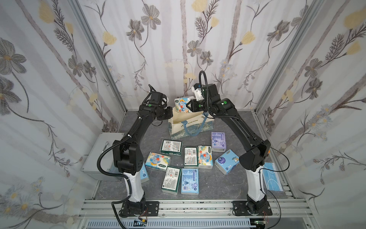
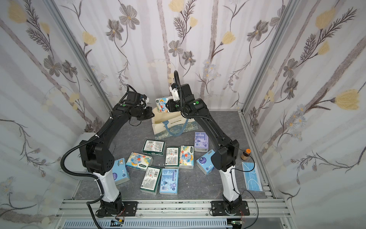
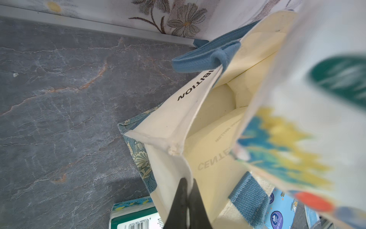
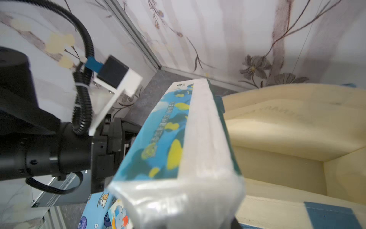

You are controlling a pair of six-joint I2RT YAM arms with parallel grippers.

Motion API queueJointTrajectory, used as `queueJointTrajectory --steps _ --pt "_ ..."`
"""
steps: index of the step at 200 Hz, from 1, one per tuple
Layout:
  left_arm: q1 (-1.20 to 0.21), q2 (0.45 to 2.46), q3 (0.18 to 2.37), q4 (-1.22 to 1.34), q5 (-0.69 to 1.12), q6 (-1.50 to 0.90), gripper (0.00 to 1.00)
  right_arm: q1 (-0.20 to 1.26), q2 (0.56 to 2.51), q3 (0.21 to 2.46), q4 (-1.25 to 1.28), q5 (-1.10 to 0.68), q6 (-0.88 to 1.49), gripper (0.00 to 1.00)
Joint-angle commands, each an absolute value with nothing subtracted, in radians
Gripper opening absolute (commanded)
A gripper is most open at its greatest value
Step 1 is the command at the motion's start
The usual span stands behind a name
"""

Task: Put tissues into the canvas bag
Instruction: Place the pack of facial tissues in the canvas bag.

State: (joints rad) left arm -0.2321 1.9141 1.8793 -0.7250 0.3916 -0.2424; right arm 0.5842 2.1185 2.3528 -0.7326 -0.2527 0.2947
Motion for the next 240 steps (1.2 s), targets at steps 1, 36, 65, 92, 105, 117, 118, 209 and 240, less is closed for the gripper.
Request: queueJointTrajectory --steps 1,36,65,92,105,117,118,209,240 --pt "-0.226 1.895 1.876 -0.700 0.426 -0.260 0.00 0.599 2.146 2.372 -0.811 -0.286 0.293 0.19" --pt "-0.223 1.874 1.853 -0.682 0.427 -0.265 0.00 0.620 2.185 2.372 -0.840 -0.291 0.295 0.21" --pt "-0.225 1.863 1.835 -0.661 0.441 -0.274 0.00 0.619 2.228 2.396 -0.877 -0.279 0.292 0.24" --pt "-0.238 1.835 1.803 -0.614 0.476 -0.288 0.00 0.621 2.265 2.425 -0.925 -0.222 0.286 0.24" --pt "-0.252 1.817 1.789 -0.592 0.484 -0.288 0.00 0.627 2.271 2.425 -0.942 -0.181 0.280 0.24" --pt "-0.264 1.800 1.773 -0.570 0.489 -0.285 0.00 0.633 2.278 2.425 -0.951 -0.159 0.279 0.24" --pt "-0.265 1.799 1.771 -0.568 0.490 -0.285 0.00 0.633 2.279 2.425 -0.952 -0.158 0.279 0.24" --pt "-0.298 1.828 1.763 -0.565 0.510 -0.282 0.00 0.662 2.314 2.423 -0.853 -0.223 0.385 0.34" --pt "-0.297 1.858 1.782 -0.590 0.510 -0.285 0.00 0.646 2.347 2.424 -0.837 -0.263 0.426 0.36"
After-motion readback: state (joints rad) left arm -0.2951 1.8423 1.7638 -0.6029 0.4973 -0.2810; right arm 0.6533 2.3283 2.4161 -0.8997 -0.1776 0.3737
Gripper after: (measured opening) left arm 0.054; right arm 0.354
